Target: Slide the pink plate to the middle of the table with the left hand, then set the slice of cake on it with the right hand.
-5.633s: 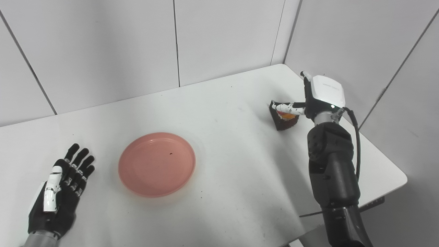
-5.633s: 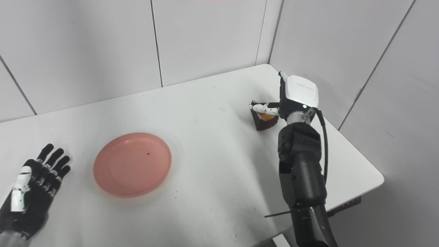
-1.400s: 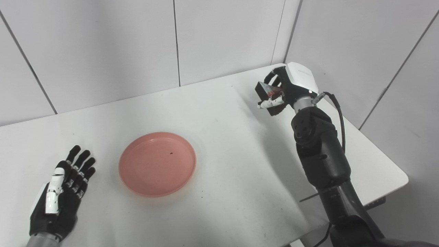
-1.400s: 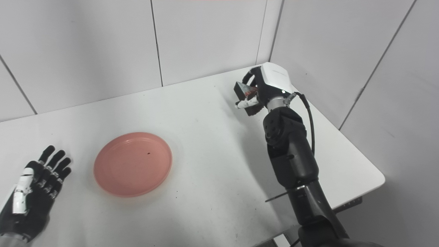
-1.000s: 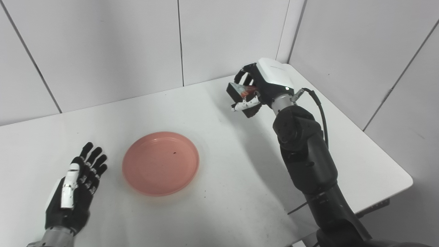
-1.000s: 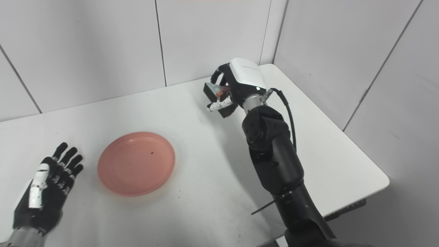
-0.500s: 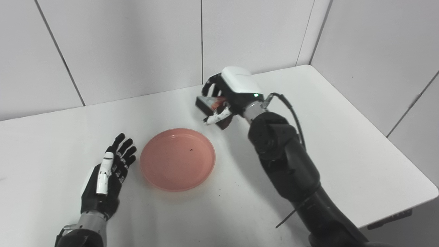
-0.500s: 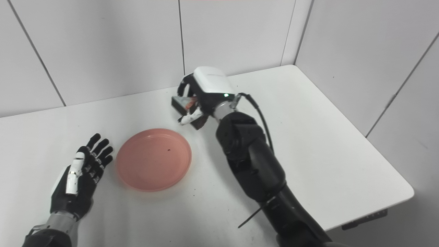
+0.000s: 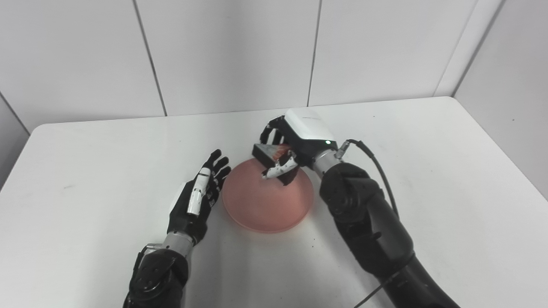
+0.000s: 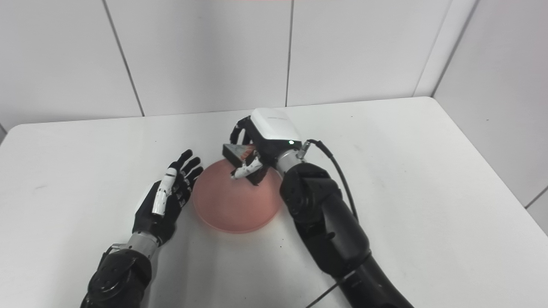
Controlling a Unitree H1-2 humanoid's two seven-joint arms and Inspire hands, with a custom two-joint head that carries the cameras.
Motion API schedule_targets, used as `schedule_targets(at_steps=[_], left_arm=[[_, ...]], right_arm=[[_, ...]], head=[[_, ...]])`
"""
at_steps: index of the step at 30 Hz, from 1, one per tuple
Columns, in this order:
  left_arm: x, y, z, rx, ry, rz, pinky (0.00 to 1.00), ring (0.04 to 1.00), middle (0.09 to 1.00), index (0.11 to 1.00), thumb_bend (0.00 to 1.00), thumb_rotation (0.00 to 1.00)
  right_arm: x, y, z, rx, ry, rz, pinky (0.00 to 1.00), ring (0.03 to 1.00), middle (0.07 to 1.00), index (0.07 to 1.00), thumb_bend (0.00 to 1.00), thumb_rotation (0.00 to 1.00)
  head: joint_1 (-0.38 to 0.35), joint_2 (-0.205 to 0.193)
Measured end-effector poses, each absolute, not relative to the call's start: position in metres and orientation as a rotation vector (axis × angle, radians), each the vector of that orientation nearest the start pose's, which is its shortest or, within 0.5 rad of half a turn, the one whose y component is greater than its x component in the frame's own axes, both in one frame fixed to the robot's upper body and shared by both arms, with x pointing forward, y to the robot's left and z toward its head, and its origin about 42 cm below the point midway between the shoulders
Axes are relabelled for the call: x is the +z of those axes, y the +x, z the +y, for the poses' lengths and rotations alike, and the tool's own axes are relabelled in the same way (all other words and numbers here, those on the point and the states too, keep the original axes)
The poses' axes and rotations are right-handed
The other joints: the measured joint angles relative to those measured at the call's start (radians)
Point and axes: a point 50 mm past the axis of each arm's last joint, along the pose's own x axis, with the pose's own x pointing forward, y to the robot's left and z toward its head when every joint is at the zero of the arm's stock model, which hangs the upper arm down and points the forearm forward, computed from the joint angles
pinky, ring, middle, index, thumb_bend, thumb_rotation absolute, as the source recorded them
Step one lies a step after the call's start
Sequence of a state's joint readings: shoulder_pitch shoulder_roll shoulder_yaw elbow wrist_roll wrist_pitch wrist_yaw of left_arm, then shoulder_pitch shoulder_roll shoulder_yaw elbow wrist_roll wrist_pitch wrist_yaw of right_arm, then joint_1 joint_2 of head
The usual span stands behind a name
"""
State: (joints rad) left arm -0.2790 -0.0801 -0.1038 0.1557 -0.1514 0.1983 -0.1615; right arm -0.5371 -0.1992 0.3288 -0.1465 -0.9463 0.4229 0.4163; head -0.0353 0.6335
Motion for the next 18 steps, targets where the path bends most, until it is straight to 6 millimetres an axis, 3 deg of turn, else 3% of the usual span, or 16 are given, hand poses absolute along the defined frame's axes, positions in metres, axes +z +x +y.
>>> schedule_targets(at_steps=[15, 17, 18], left_arm=[[0.131, 0.363, 0.109, -0.392, -0.179, 0.064, 0.95, 0.923, 0.933, 0.923, 0.35, 1.00], [0.131, 0.362, 0.109, -0.393, -0.178, 0.067, 0.95, 0.929, 0.938, 0.928, 0.35, 1.00], [0.132, 0.362, 0.109, -0.393, -0.178, 0.070, 0.96, 0.932, 0.941, 0.930, 0.35, 1.00]], right_arm=[[0.254, 0.393, -0.145, 0.299, -1.222, -0.187, 0.31, 0.373, 0.419, 0.518, 0.53, 0.00], [0.252, 0.393, -0.146, 0.307, -1.233, -0.177, 0.37, 0.402, 0.414, 0.522, 0.52, 0.00], [0.251, 0.392, -0.148, 0.311, -1.241, -0.171, 0.46, 0.457, 0.429, 0.515, 0.53, 0.00]], head=[[0.018, 0.038], [0.017, 0.048], [0.017, 0.048]])
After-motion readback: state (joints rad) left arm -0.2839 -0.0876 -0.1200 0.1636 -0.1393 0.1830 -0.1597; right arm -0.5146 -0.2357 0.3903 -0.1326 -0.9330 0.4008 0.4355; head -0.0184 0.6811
